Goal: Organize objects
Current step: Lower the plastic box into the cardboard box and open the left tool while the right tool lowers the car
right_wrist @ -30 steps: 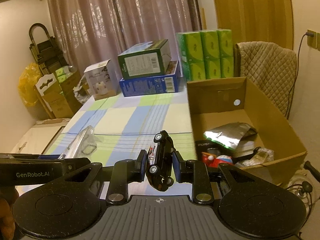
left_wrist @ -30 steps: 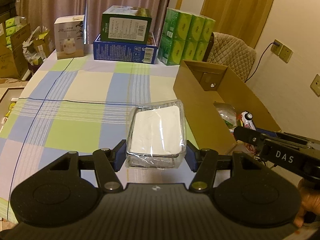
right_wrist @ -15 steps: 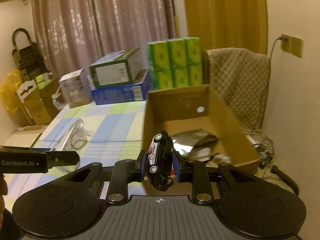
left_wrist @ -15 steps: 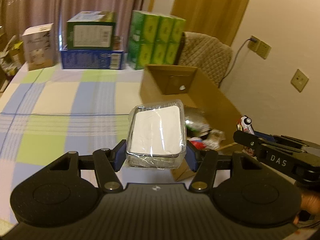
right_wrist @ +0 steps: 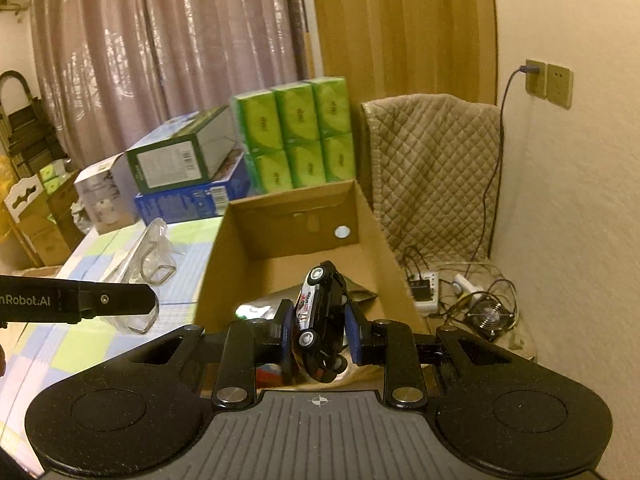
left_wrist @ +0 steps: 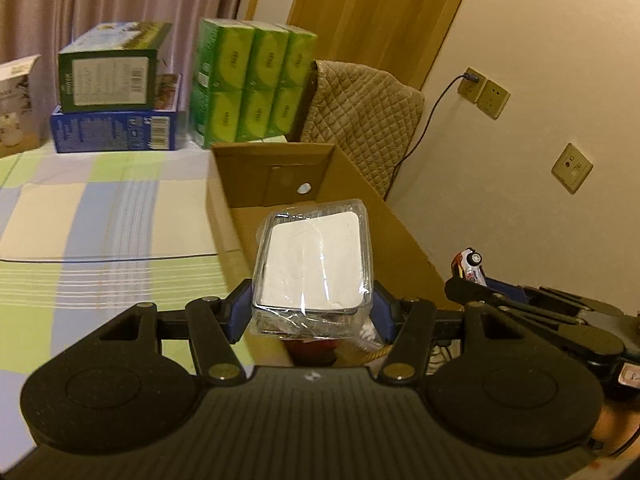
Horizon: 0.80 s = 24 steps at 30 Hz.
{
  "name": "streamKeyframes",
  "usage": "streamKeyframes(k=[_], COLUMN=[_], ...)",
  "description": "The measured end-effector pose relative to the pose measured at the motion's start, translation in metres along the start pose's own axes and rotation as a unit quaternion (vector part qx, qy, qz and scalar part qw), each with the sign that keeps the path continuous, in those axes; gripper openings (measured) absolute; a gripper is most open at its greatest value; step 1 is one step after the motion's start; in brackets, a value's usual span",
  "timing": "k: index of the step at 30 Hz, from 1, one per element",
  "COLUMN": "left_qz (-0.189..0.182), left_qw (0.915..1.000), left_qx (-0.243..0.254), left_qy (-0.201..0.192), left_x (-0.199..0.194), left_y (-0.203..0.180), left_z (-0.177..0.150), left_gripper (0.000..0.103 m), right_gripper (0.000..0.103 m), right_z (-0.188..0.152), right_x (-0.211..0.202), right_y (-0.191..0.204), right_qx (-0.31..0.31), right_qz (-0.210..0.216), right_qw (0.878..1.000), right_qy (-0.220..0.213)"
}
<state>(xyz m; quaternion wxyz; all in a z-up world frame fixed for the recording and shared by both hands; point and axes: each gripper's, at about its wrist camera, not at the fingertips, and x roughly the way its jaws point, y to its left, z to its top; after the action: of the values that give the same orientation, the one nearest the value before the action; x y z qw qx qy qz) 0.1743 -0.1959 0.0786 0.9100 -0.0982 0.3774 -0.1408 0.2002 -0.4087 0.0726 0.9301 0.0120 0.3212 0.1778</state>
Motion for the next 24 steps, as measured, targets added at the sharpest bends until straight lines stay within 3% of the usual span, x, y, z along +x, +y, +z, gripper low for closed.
streamKeyframes(k=[10, 14, 24], left_qz=[0.002, 0.001, 0.021], left_qw=[0.9998, 0.9997, 0.9997], left_qx=[0.014, 0.004, 0.001], left_qy=[0.013, 0.023, 0.015], left_x=[0.045, 0.068, 0.05], left_y=[-0.015, -0.009, 0.011], left_z=[0.018, 0.023, 0.02], left_gripper=[0.055, 0.065, 0.065], right_gripper=[0.024, 0.024, 0.024], right_z=[0.006, 0.005, 0.006], right_x=[0.016, 0.019, 0.021], right_y=[-0.03, -0.034, -0.028], right_qx=[0.021, 0.025, 0.027], right_qz=[-0.01, -0.011, 0.001], right_qw=[1.0, 1.0, 1.0], right_qy=[0.008, 0.013, 0.013])
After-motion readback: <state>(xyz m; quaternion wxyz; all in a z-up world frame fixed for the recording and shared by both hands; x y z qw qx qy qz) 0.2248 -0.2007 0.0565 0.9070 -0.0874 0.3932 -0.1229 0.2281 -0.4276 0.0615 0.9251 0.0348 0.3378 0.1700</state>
